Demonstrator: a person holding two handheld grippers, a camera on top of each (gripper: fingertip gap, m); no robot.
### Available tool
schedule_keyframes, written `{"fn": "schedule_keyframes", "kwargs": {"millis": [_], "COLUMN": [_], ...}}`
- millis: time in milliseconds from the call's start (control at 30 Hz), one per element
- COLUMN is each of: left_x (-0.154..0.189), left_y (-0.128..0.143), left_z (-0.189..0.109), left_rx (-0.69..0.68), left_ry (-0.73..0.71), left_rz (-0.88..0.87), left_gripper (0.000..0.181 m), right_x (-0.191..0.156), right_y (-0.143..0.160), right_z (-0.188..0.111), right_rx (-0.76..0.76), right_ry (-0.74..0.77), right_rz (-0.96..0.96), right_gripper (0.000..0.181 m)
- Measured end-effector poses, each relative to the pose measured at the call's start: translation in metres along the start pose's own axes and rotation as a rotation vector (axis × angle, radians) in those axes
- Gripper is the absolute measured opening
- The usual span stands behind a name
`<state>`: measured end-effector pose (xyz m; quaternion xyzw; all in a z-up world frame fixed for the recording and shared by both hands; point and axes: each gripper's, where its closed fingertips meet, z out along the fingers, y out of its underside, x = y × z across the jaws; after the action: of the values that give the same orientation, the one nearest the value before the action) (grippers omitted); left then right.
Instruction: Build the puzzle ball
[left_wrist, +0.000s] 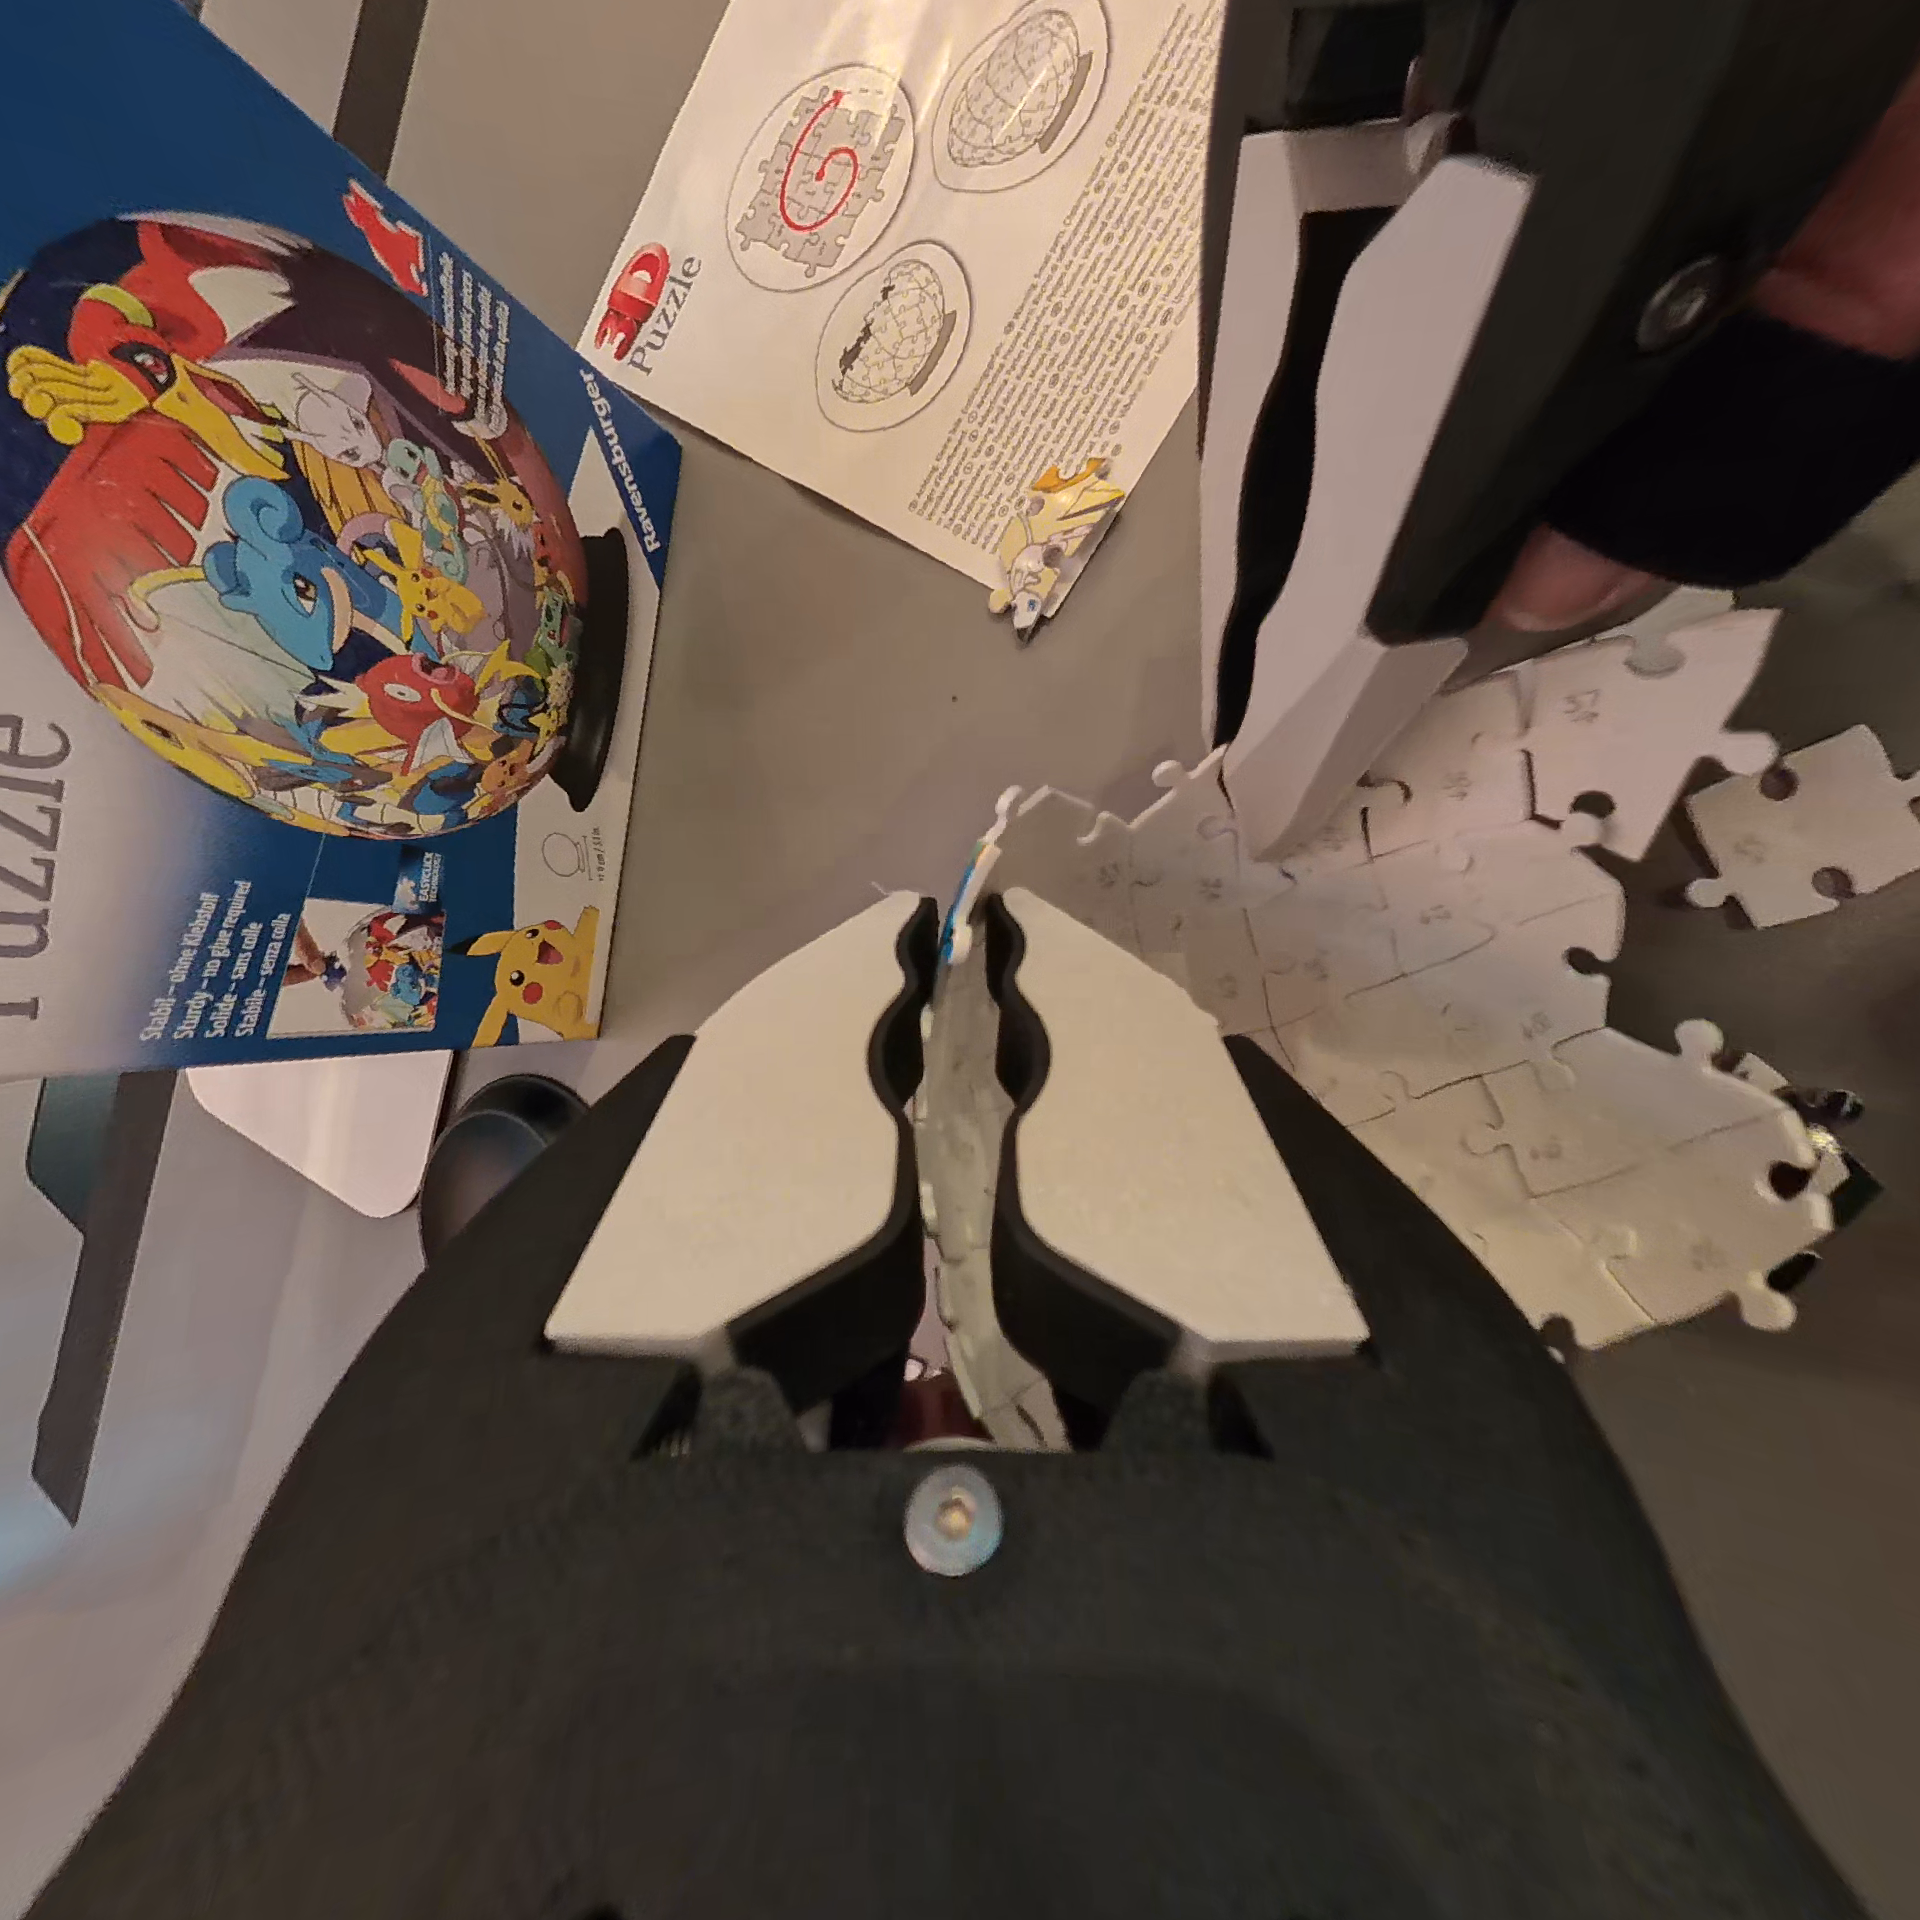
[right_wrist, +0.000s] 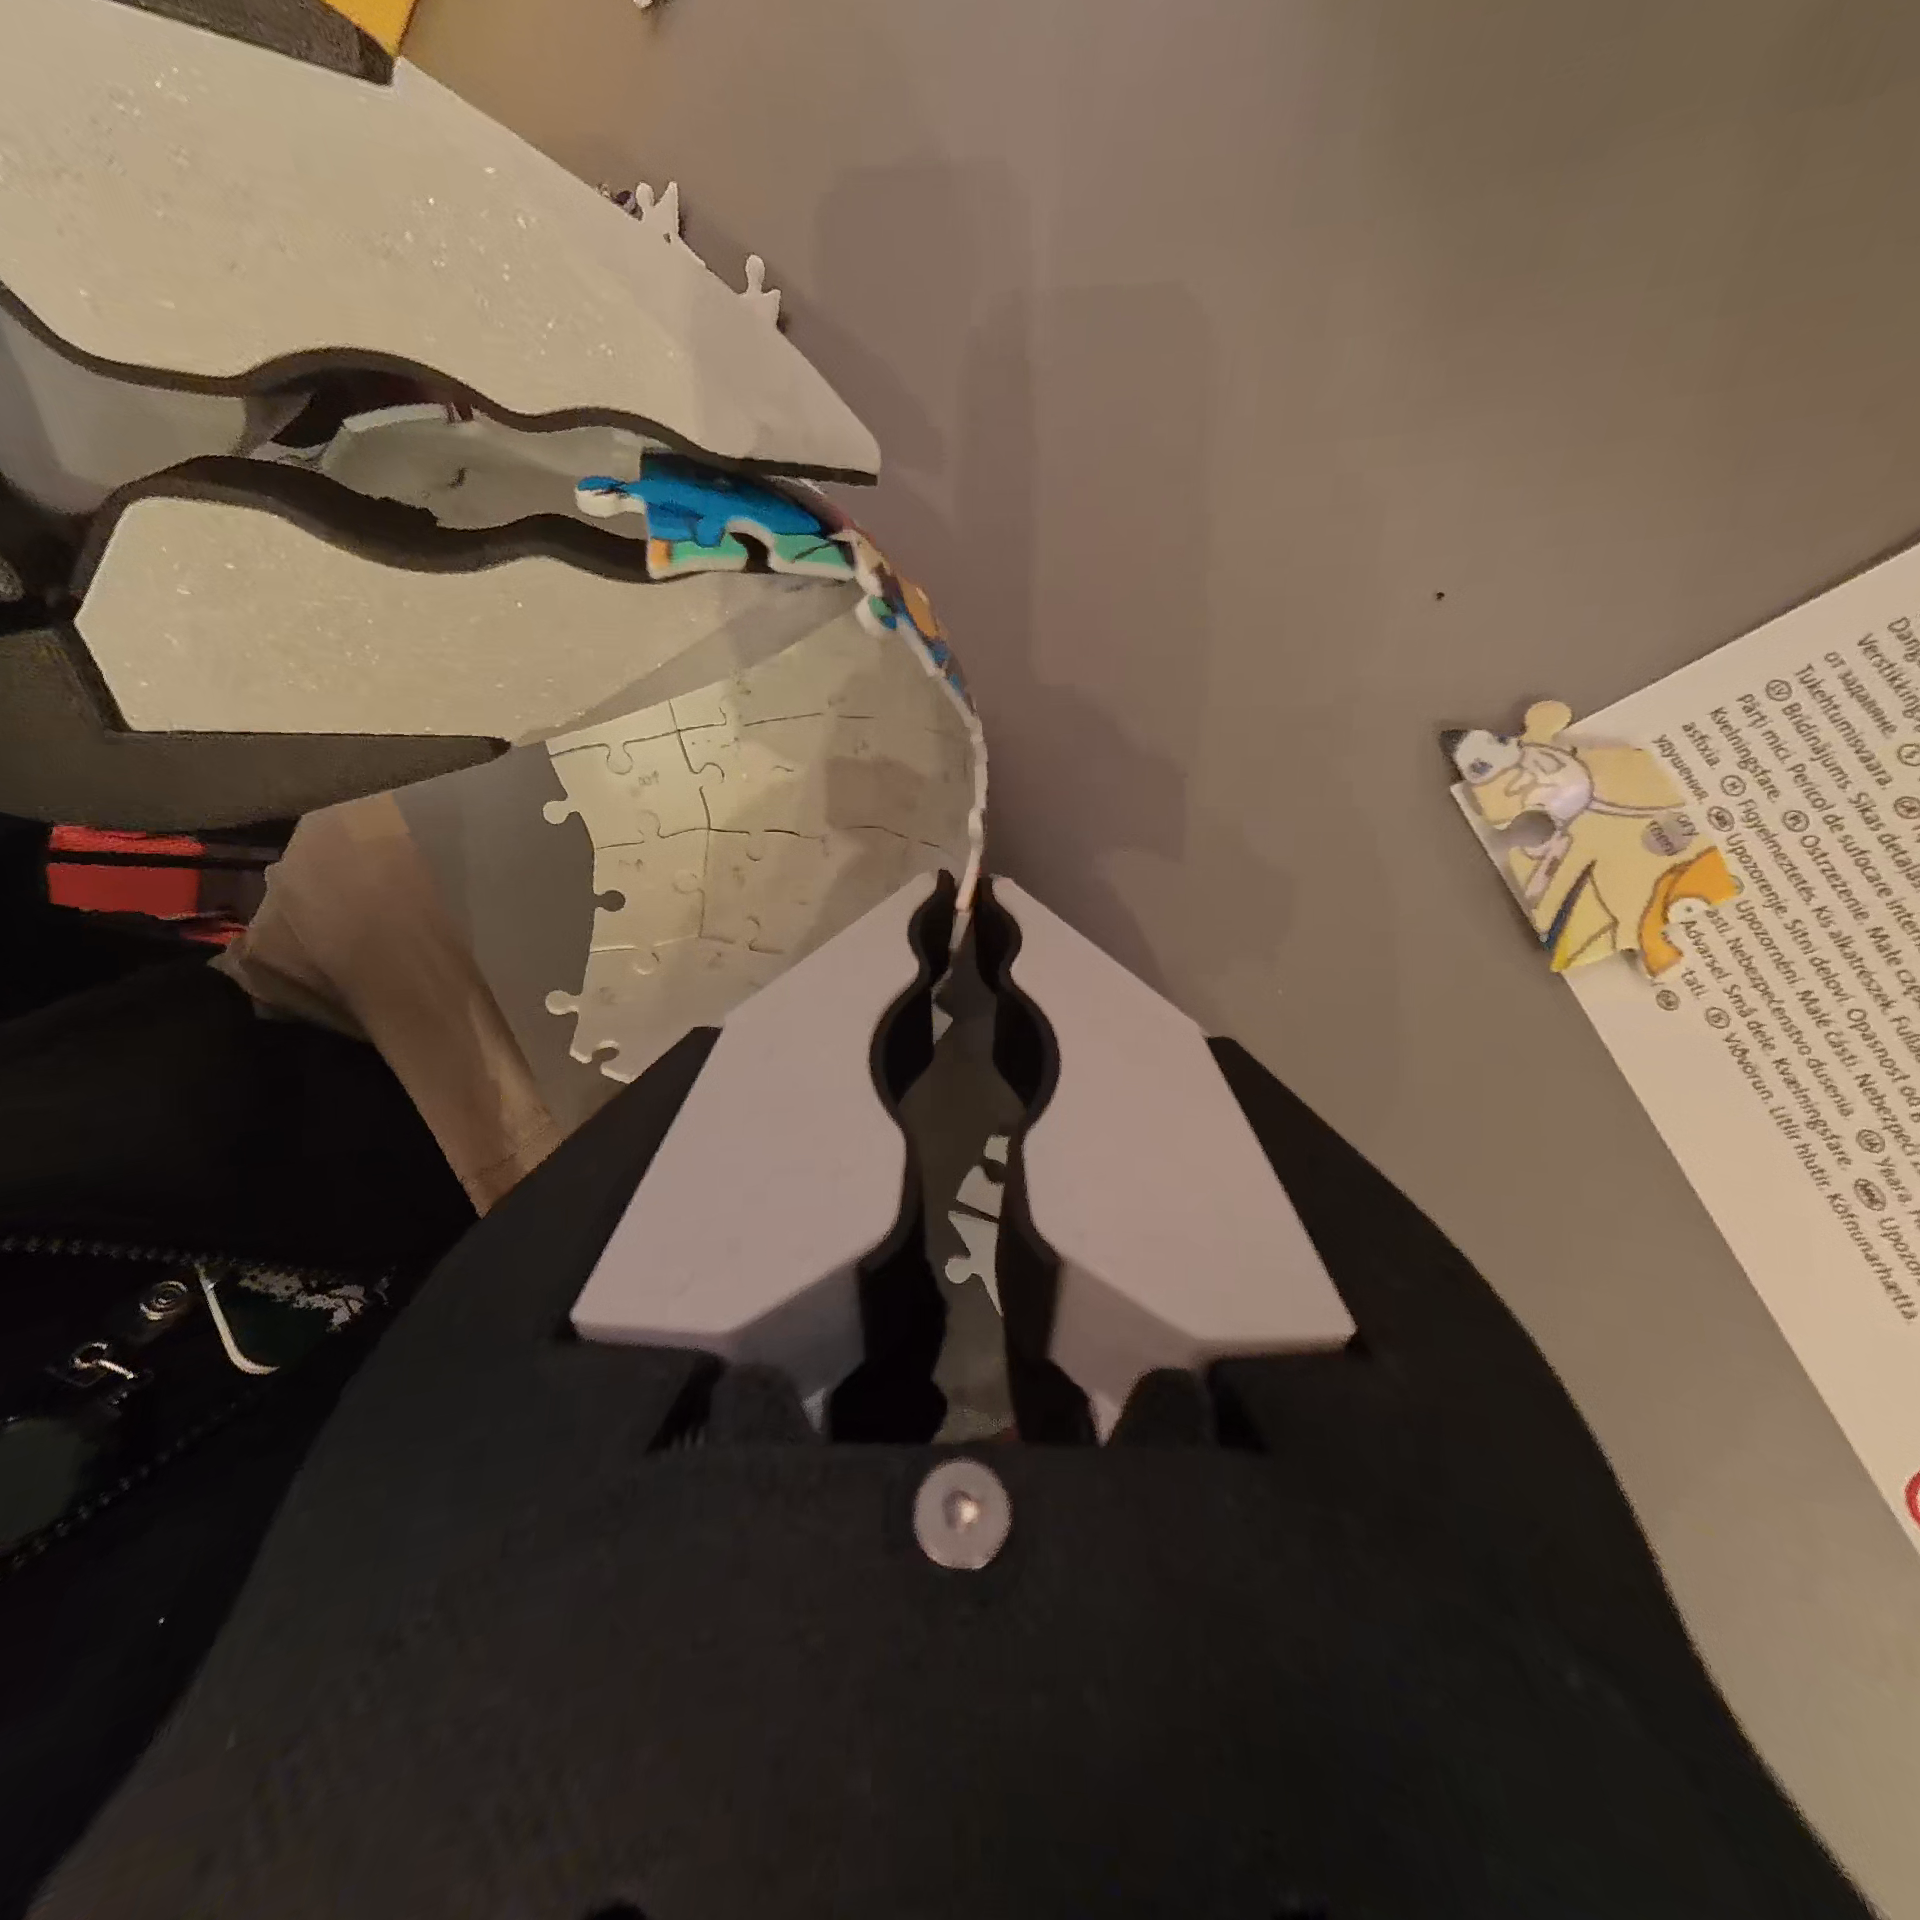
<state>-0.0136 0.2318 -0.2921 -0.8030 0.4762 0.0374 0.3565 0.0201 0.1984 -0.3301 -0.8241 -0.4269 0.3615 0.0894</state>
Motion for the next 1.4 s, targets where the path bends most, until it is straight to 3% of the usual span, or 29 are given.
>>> {"fn": "schedule_keyframes", "kwargs": {"millis": [267, 367, 767, 1067, 1400], "left_x": [-0.003, -0.004, -0.006, -0.005, -0.005], "left_y": [0.001, 0.001, -0.001, -0.002, -0.004], "left_z": [-0.002, -0.003, -0.005, -0.007, -0.01], "left_rx": [0.012, 0.017, 0.047, 0.062, 0.061], "left_ry": [-0.018, -0.022, -0.04, -0.051, -0.094], "left_rz": [-0.009, -0.013, -0.036, -0.058, -0.043], "left_gripper": [0.008, 0.007, 0.006, 0.006, 0.004], "right_x": [0.001, 0.004, 0.01, -0.001, -0.008], "right_y": [-0.005, -0.004, -0.002, 0.007, 0.011], "right_z": [-0.001, -0.003, -0.021, -0.038, -0.033], "right_rx": [0.017, 0.018, 0.089, 0.106, 0.078], "right_ry": [-0.015, -0.021, -0.08, -0.122, -0.094], "right_rz": [0.023, 0.047, 0.129, 0.126, 0.094], "right_gripper": [0.003, 0.013, 0.022, 0.011, 0.017]}}
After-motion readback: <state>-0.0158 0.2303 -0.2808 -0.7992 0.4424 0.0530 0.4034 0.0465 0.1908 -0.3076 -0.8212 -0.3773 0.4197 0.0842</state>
